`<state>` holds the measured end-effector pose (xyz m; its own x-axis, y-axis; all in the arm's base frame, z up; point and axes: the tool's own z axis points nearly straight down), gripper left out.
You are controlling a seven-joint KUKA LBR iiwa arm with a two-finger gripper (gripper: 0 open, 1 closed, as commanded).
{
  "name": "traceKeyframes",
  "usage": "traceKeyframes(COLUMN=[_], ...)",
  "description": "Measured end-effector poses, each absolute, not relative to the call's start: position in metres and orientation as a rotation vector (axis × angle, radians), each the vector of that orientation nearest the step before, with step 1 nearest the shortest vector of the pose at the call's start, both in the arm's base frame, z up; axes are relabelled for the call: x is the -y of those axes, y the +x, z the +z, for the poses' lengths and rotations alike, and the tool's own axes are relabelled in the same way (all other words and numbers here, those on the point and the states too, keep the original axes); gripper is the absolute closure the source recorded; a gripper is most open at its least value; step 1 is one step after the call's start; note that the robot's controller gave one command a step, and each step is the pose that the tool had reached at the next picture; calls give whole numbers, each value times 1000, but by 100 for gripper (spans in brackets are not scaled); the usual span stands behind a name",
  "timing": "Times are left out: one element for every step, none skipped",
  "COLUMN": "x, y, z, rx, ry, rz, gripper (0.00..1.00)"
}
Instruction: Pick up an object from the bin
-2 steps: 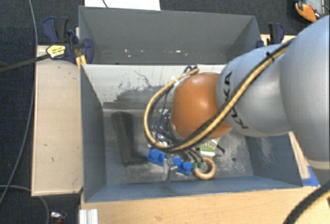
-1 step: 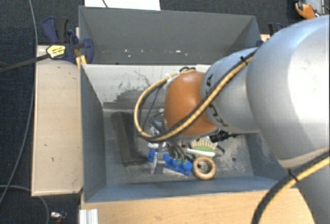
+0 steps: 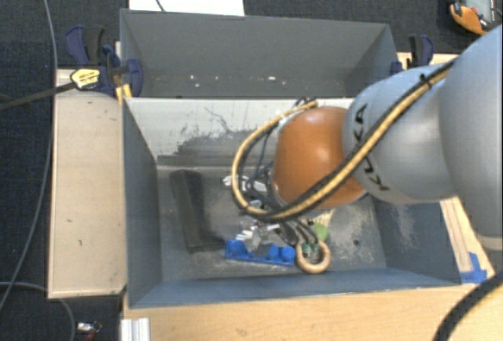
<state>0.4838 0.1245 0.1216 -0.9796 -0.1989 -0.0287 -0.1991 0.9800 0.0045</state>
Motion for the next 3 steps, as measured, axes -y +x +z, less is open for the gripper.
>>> traceKeyframes(x=[-124, -120, -120], y=[484, 482, 482], z=[121, 110, 110], rx=[-3098, -3105, -3105], ry=[-308, -256, -251], rz=[12, 13, 13], gripper=[100, 0, 100])
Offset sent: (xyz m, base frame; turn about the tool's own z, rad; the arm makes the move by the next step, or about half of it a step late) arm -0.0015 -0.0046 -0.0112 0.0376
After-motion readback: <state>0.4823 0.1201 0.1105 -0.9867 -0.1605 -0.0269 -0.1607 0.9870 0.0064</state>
